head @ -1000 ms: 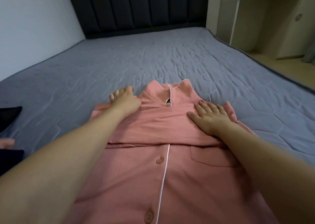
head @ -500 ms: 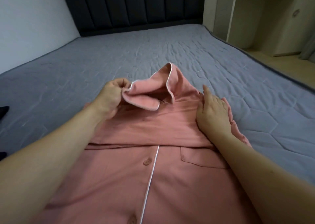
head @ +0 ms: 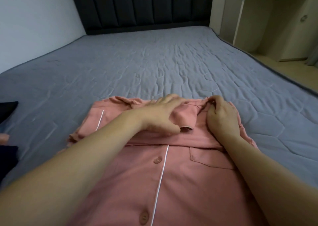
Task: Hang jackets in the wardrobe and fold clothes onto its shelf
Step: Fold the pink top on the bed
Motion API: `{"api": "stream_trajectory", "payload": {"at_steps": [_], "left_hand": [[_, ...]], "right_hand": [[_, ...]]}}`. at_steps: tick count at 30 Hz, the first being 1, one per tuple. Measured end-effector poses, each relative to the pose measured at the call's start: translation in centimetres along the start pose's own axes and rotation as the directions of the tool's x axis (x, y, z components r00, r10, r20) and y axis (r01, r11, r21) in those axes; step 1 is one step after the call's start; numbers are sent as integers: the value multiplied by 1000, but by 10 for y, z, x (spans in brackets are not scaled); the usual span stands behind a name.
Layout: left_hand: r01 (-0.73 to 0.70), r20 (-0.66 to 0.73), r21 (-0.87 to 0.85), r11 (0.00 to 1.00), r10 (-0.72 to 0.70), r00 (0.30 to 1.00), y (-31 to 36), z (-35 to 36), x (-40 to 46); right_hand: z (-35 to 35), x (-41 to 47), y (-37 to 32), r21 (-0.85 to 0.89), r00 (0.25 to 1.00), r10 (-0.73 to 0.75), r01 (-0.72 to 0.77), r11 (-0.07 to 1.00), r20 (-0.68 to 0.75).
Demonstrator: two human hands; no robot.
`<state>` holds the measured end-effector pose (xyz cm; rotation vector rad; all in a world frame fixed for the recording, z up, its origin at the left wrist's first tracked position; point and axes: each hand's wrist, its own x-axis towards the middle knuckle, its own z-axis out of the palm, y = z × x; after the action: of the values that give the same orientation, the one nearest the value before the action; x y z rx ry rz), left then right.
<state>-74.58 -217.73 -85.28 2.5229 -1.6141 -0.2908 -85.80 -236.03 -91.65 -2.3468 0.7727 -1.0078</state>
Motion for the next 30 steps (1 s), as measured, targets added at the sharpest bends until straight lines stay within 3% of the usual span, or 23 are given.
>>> {"api": "stream_trajectory", "payload": {"at_steps": [3,7,8,10,12,14,15,17,18,20,23,24,26,30], "left_hand": [[-35,-119,169,985,55,991,1,15,-13],[-67,-334,45,997,79,939,16,6,-15],[-92,-335,85,992,116,935,22,10,-18],[-112,-193,130,985,136,972,32,24,-24],[-77,-144,-64,995,67,987,32,27,-23],[18,-270,-310,950,-106,957,17,18,-14],[138,-278,-309,941,-228,933,6,17,-11],[412,-152,-68,908,-418,896,-13,29,-16],[462,-97,38,886,-457,884,-19,42,-20],[482,-116,73,873,-473,874,-25,62,-26],[493,-179,74,867,-475,862,-30,69,-20],[502,-184,72,862,-483,856,-30,69,-19],[523,-194,41,851,-507,840,-29,69,-19],[589,-246,8,808,-570,784,-26,71,-22]], "right_hand": [[0,2,2,-7,1000,6,-6,1000,-2],[-2,1,3,13,997,-35,35,999,70],[-1,1,5,-13,995,-45,46,999,92],[3,3,8,-83,991,-56,66,994,120],[6,4,8,-133,988,-65,83,988,139],[6,3,7,-140,985,-91,112,984,147],[6,2,7,-133,983,-114,133,982,142],[4,0,5,-115,976,-171,187,976,132],[2,-1,2,-108,968,-215,229,967,128],[-3,-4,-5,-87,927,-347,360,929,140],[-4,-8,-12,-66,786,-558,593,803,268],[-3,-9,-13,-84,755,-552,614,785,355],[1,-9,-14,-210,777,-400,549,809,487],[10,-15,-14,-452,844,-136,406,795,519]]}}
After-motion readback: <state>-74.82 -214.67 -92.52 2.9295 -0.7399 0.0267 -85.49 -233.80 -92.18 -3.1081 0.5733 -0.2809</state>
